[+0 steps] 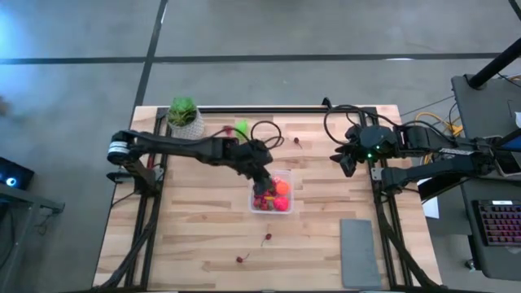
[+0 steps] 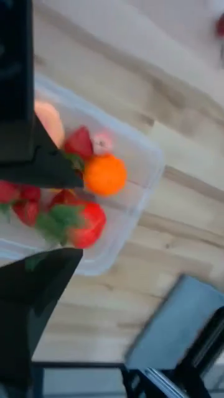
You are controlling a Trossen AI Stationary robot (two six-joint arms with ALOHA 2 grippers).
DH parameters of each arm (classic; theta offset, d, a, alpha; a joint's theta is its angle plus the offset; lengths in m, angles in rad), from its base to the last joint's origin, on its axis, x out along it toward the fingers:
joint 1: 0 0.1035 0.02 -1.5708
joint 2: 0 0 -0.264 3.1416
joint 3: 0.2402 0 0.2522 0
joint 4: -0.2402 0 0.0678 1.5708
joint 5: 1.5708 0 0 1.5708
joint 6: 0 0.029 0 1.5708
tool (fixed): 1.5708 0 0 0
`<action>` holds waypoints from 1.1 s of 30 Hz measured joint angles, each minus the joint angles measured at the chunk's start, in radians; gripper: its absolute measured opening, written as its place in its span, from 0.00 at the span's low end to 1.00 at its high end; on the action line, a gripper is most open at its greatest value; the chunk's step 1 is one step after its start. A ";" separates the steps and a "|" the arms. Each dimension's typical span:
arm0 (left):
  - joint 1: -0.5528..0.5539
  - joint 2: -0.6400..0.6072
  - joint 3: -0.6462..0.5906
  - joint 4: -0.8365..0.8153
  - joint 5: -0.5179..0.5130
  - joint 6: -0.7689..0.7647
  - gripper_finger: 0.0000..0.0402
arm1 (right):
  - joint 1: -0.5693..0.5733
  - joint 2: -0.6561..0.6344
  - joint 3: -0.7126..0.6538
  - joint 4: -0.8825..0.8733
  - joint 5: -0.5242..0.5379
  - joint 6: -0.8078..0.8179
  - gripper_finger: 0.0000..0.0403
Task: Pick and placing Produce into tupperware
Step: Put the red strawberry into the transparent container, then put the red cherry into the transparent container
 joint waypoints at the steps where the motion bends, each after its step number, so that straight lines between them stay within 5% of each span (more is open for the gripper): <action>1: -0.006 0.014 -0.002 0.027 -0.001 -0.020 0.40 | 0.000 0.000 0.000 0.000 0.000 0.006 0.46; 10: -0.016 -0.014 -0.044 0.000 0.011 -0.080 0.64 | -0.002 0.077 -0.001 0.003 0.010 0.043 0.46; 16: -0.022 -0.150 -0.035 0.018 -0.064 -0.148 0.65 | -0.148 0.285 -0.002 0.057 0.012 -0.003 0.46; 22: -0.020 -0.280 -0.064 -0.051 -0.286 -0.149 0.65 | -0.352 0.575 -0.004 0.211 -0.213 -0.149 0.46; 33: -0.013 -0.418 -0.139 -0.101 -0.416 -0.148 0.65 | -0.528 0.888 0.202 0.280 -0.212 -0.278 0.46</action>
